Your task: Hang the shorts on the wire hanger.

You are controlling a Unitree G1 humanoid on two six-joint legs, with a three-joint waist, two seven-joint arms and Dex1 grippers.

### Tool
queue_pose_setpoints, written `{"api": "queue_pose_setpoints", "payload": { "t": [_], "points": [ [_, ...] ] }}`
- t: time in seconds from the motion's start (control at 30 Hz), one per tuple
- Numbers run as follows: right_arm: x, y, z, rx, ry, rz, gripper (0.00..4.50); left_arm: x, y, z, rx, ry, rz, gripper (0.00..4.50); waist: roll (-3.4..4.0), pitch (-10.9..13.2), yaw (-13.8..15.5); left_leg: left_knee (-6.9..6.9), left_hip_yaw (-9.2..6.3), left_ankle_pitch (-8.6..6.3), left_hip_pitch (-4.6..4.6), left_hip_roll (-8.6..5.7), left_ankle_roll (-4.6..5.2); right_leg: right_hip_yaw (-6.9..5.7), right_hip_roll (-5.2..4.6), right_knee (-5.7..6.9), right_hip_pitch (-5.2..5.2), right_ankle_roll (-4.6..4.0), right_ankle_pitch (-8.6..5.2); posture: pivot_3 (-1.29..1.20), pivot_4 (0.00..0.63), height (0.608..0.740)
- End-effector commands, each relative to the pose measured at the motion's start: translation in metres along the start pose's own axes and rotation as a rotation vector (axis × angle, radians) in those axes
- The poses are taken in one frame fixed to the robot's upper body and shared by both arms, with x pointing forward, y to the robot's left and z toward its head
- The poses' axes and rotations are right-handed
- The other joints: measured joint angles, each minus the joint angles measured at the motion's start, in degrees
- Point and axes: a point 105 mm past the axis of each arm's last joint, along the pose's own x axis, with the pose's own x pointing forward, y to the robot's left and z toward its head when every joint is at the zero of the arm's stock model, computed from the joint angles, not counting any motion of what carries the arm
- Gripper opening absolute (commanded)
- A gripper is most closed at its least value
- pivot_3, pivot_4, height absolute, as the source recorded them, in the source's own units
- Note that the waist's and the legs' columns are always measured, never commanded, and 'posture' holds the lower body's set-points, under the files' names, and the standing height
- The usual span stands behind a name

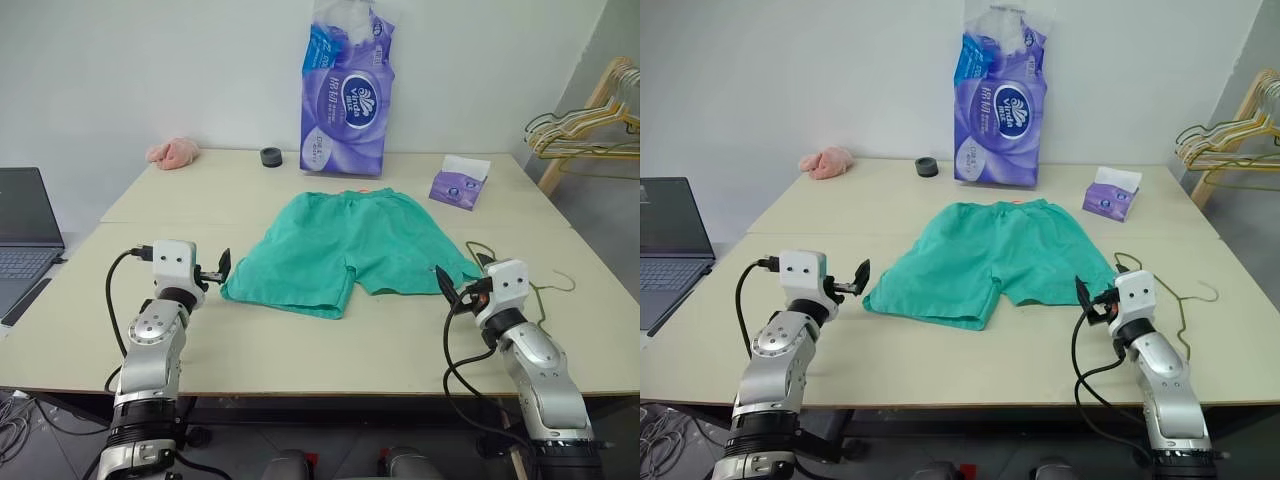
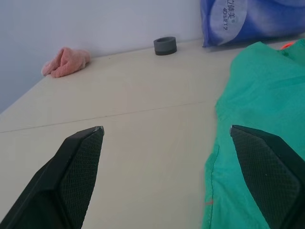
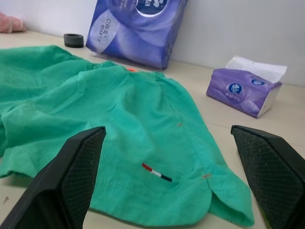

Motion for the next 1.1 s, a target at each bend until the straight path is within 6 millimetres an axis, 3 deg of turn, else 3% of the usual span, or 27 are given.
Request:
{"api": "queue_pose_setpoints", "payload": {
  "t": [0.03, 0.13, 0.2, 0.33, 0.47, 0.53, 0.8, 0.93, 1.1],
  "points": [
    [0.001, -0.002, 0.024, -0.037, -0.091, -0.004, 4.50, 0.004, -0.003, 0.019, 0.032, -0.050, -0.023, 4.48, 0.00, 0.00, -0.03, -0.01, 0.00, 0.00, 0.00, 0.00, 0.00, 0.00, 0.00, 0.00, 0.00, 0.00, 0.00, 0.05, 0.015, 0.740],
    [0.000, 0.000, 0.024, -0.042, -0.092, 0.000, 4.50, 0.004, -0.006, 0.019, 0.028, -0.053, -0.052, 4.48, 0.00, 0.00, -0.05, -0.02, 0.00, 0.00, 0.00, 0.03, 0.00, 0.00, 0.02, 0.00, -0.01, -0.01, -0.01, 0.04, 0.016, 0.740],
    [-0.002, 0.002, 0.024, -0.057, -0.092, 0.013, 4.50, -0.001, -0.019, 0.032, -0.025, -0.130, -0.158, 4.48, 0.01, 0.02, -0.06, -0.02, 0.00, 0.00, 0.00, 0.03, 0.00, -0.01, 0.03, -0.01, -0.01, -0.01, -0.01, 0.03, 0.017, 0.740],
    [-0.005, 0.008, 0.027, -0.090, -0.098, 0.068, 4.50, 0.001, -0.042, 0.039, 0.059, -0.127, -0.286, 4.48, 0.07, 0.07, -0.08, -0.02, 0.01, 0.00, -0.02, 0.03, 0.00, 0.00, 0.03, -0.09, 0.00, 0.00, -0.03, 0.01, 0.023, 0.740],
    [-0.016, 0.024, 0.034, -0.134, -0.099, 0.206, 4.50, 0.001, -0.099, 0.050, 0.112, -0.111, -0.621, 4.48, 0.18, 0.15, -0.09, -0.02, -0.02, 0.00, -0.05, 0.04, 0.00, -0.05, 0.06, -0.27, 0.08, 0.22, -0.16, -0.03, 0.026, 0.740],
    [-0.022, 0.031, 0.034, -0.151, -0.087, 0.264, 4.50, 0.001, -0.119, 0.053, 0.170, -0.101, -0.742, 4.48, 0.18, 0.15, -0.38, 0.00, 0.01, 0.00, -0.09, 0.07, 0.00, -0.02, 0.11, -0.47, 0.11, 0.27, -0.13, -0.04, 0.026, 0.740],
    [-0.049, 0.073, 0.036, -0.192, -0.043, 0.529, 4.50, -0.009, -0.201, 0.042, 0.296, -0.052, -1.143, 4.48, 0.19, 0.16, -2.90, -0.06, 0.02, -0.08, -0.08, 0.11, 0.14, 0.02, 0.18, -0.58, 0.14, 0.28, -0.17, -0.11, 0.026, 0.740],
    [-0.051, 0.076, 0.037, -0.198, -0.038, 0.529, 4.50, -0.010, -0.212, 0.031, 0.339, -0.010, -1.213, 4.48, 0.18, 0.18, -3.96, -0.06, 0.01, -0.11, -0.10, 0.21, 0.19, 0.04, 0.29, -0.60, 0.12, 0.27, -0.18, -0.13, 0.027, 0.740],
    [-0.053, 0.076, 0.037, -0.201, -0.036, 0.517, 4.50, 0.003, -0.220, 0.026, 0.393, -0.018, -1.181, 4.48, 0.18, 0.22, -4.75, -0.06, -0.05, -0.13, -0.12, 0.25, 0.21, 0.03, 0.35, -0.64, 0.12, 0.26, -0.19, -0.15, 0.030, 0.740]
  ]
}}
